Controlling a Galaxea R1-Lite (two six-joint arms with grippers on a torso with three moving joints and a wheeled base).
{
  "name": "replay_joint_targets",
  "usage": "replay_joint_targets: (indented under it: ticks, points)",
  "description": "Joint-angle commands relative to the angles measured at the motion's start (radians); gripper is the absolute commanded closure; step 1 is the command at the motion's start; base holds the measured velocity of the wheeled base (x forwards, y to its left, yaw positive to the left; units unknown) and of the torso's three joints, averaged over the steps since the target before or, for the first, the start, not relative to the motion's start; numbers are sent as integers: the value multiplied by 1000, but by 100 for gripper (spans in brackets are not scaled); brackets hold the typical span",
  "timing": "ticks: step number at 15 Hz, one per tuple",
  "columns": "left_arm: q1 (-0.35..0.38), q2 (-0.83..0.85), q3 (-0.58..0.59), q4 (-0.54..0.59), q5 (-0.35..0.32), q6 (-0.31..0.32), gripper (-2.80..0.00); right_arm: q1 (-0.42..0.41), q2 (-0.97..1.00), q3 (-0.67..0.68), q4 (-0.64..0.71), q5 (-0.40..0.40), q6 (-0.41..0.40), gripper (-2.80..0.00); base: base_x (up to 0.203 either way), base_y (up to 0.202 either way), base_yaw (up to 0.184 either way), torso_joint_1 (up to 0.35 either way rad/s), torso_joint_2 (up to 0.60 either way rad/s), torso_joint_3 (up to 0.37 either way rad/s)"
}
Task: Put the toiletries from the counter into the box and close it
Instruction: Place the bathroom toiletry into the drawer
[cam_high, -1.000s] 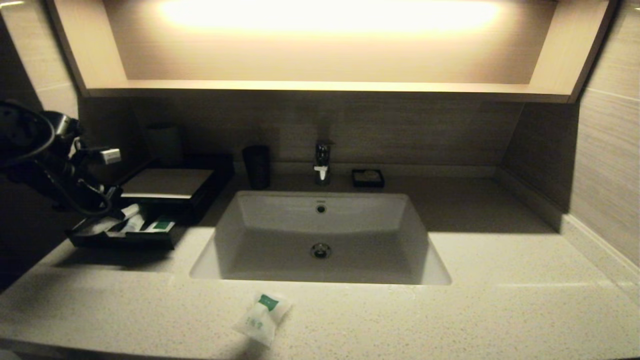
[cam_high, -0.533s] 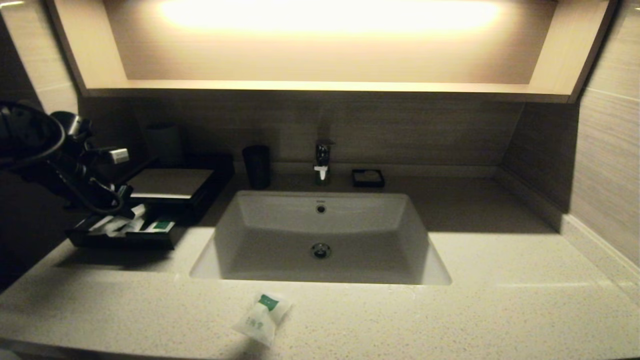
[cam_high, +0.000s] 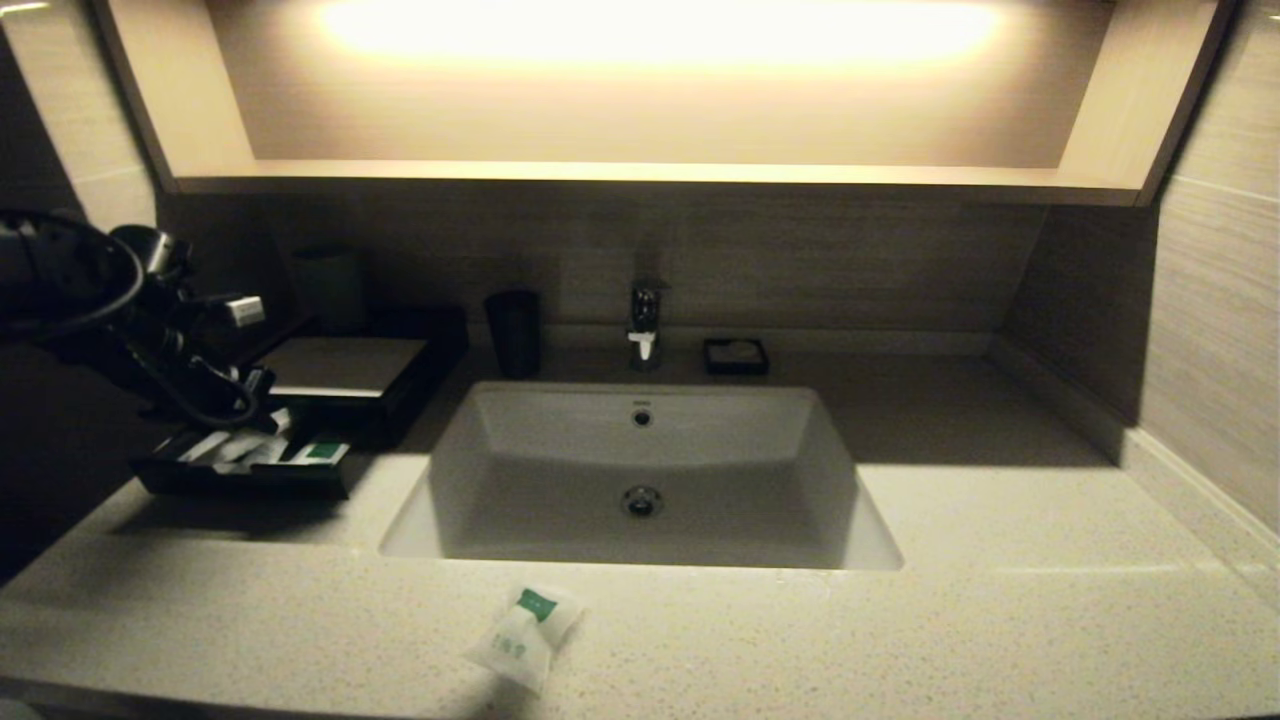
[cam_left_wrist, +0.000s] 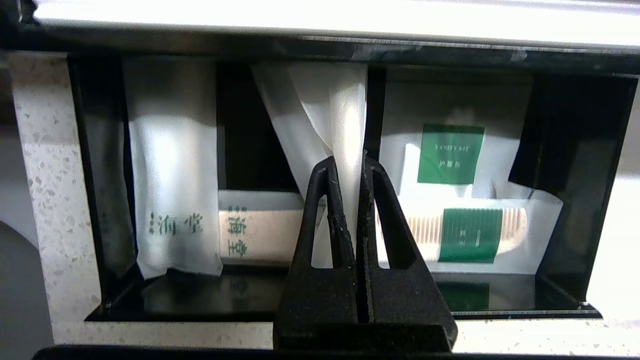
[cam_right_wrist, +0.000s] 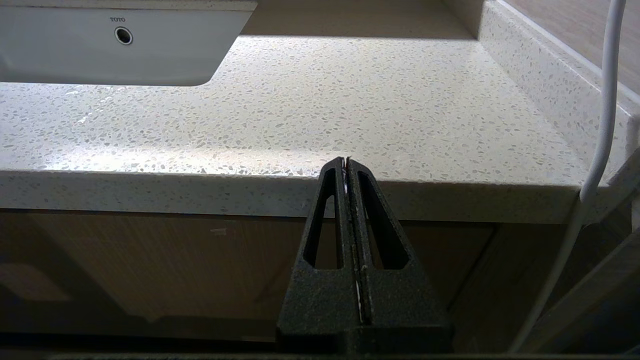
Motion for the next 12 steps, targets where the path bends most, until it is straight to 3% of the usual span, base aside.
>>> replay_joint_targets:
  ticks: [1,12]
  points:
    - [1,13,0,-3,0,2,0,0,1,2,0,1,0,0,0,0,0,0,0,0]
    - [0,30,0,-52,-6,-9,0,0,1,2,0,1,0,0,0,0,0,0,0,0]
